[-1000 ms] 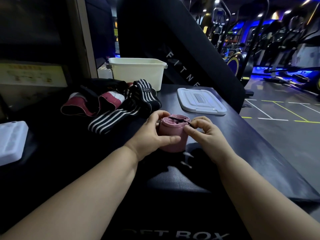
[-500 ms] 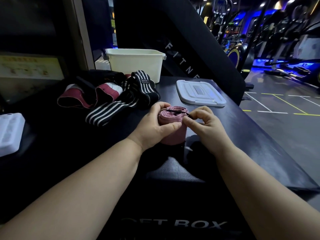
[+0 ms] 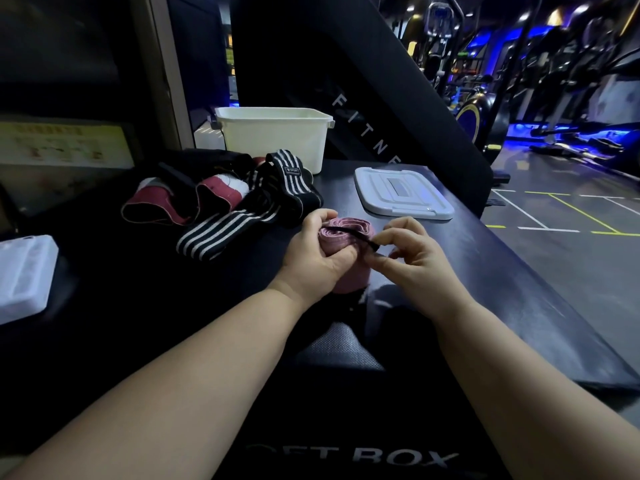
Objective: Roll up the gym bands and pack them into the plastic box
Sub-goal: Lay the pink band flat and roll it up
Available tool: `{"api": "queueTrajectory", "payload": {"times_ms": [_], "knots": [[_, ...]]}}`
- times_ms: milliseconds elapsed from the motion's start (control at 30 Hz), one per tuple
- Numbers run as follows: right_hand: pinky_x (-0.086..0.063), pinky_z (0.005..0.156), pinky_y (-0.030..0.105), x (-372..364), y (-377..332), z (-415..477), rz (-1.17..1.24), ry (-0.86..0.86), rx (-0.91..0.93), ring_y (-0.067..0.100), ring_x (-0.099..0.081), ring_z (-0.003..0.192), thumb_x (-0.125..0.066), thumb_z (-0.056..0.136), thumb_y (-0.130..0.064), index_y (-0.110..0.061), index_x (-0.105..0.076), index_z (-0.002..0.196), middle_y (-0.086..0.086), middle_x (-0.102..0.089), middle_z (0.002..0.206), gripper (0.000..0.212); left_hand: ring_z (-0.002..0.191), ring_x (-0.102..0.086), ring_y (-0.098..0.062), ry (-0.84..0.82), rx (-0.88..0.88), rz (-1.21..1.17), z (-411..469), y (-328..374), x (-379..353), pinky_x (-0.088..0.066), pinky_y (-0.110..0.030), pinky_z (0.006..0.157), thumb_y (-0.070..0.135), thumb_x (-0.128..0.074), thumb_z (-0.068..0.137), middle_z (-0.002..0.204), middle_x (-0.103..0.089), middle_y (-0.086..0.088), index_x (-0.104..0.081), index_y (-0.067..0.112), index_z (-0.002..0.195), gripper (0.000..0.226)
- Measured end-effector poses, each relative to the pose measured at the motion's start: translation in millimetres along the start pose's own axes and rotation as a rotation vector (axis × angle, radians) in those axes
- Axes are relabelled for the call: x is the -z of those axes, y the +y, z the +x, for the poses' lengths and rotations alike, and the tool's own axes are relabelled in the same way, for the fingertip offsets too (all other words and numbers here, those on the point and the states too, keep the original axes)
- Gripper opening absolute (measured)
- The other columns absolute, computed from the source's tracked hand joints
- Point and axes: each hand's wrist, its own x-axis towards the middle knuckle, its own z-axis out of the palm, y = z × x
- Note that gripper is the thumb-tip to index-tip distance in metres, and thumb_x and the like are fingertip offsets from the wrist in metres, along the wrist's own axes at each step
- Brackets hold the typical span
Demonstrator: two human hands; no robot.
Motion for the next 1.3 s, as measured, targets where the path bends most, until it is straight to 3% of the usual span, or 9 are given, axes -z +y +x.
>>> {"api": "queueTrajectory", "payload": {"times_ms": [100,300,400,500,667,833,1033,1133,1300], "knots": [[-0.041,0.075,0.019,2,0,1,-0.036,-0.031,0.006,-0.005,-0.05,0.085,-0.072,0.072,-0.021,-0.03,-0.067,0.084,-0.013,-0.049,0.093,0.015,0.093,-0.061,-0.006,-0.003,-0.008,-0.021,0,0,0,-0.046,-0.009,0.079,0.022,-0.076,0.082,0.104,-0.062,0.008,-0.046,0.025,0.126,0.053],[-0.036,0.07,0.012,2,1,1,-0.106,0.017,-0.018,0.001,-0.047,0.081,-0.081,0.074,-0.02,-0.036,-0.066,0.078,-0.012,-0.05,0.09,0.022,0.1,-0.065,-0.017,-0.121,0.015,-0.115,0,-3,6,-0.052,-0.035,0.091,0.046,-0.073,0.068,0.11,-0.065,-0.001,-0.041,0.04,0.116,0.058],[-0.035,0.073,0.008,-2,2,0,-0.203,0.081,0.013,0.004,-0.049,0.088,-0.087,0.066,-0.024,-0.038,-0.062,0.073,-0.012,-0.05,0.085,0.029,0.102,-0.063,-0.011,-0.305,0.045,-0.318,0,-3,16,-0.05,-0.031,0.093,0.019,-0.07,0.075,0.117,-0.061,-0.001,-0.045,0.029,0.121,0.054],[-0.035,0.073,0.007,-3,5,0,-0.224,0.119,0.029,0.006,-0.049,0.088,-0.087,0.067,-0.017,-0.038,-0.062,0.073,-0.013,-0.049,0.083,0.033,0.108,-0.062,-0.015,-0.43,0.088,-0.49,0,-4,22,-0.049,-0.032,0.097,0.007,-0.061,0.074,0.119,-0.063,-0.004,-0.051,0.024,0.124,0.054],[-0.037,0.072,0.007,-2,8,1,-0.239,0.113,0.105,0.006,-0.048,0.087,-0.086,0.069,-0.011,-0.04,-0.06,0.077,-0.013,-0.046,0.085,0.039,0.104,-0.063,-0.014,-0.331,0.032,-0.444,-2,-4,19,-0.051,-0.03,0.094,0.01,-0.066,0.077,0.112,-0.067,-0.003,-0.061,0.022,0.109,0.034],[-0.036,0.073,0.006,-4,11,3,-0.254,0.098,0.162,0.005,-0.048,0.088,-0.084,0.069,-0.011,-0.03,-0.064,0.083,-0.017,-0.046,0.087,0.031,0.096,-0.063,-0.01,-0.273,0.014,-0.382,-2,-3,17,-0.053,-0.029,0.087,0.014,-0.067,0.079,0.103,-0.067,0.001,-0.06,0.022,0.105,0.029],[-0.036,0.073,0.006,-5,13,3,-0.253,0.083,0.164,-0.005,-0.046,0.088,-0.082,0.069,-0.009,-0.033,-0.061,0.083,-0.017,-0.047,0.089,0.034,0.092,-0.064,-0.011,-0.211,0.001,-0.33,-4,0,13,-0.054,-0.033,0.085,0.017,-0.071,0.083,0.099,-0.068,0.0,-0.06,0.03,0.098,0.022],[-0.037,0.075,0.006,-7,13,3,-0.227,0.066,0.18,-0.007,-0.047,0.087,-0.078,0.068,-0.011,-0.026,-0.064,0.084,-0.016,-0.048,0.09,0.026,0.093,-0.063,-0.017,-0.186,0.001,-0.281,-4,1,12,-0.054,-0.042,0.087,0.027,-0.069,0.077,0.099,-0.067,-0.003,-0.059,0.033,0.096,0.022],[-0.039,0.075,0.01,-8,9,3,-0.175,0.04,0.11,-0.006,-0.049,0.086,-0.079,0.069,0.007,-0.024,-0.066,0.087,-0.013,-0.05,0.091,0.039,0.097,-0.065,-0.028,-0.165,0.002,-0.244,-4,2,11,-0.054,-0.054,0.089,0.028,-0.066,0.077,0.103,-0.068,-0.01,-0.058,0.037,0.096,0.023]]}}
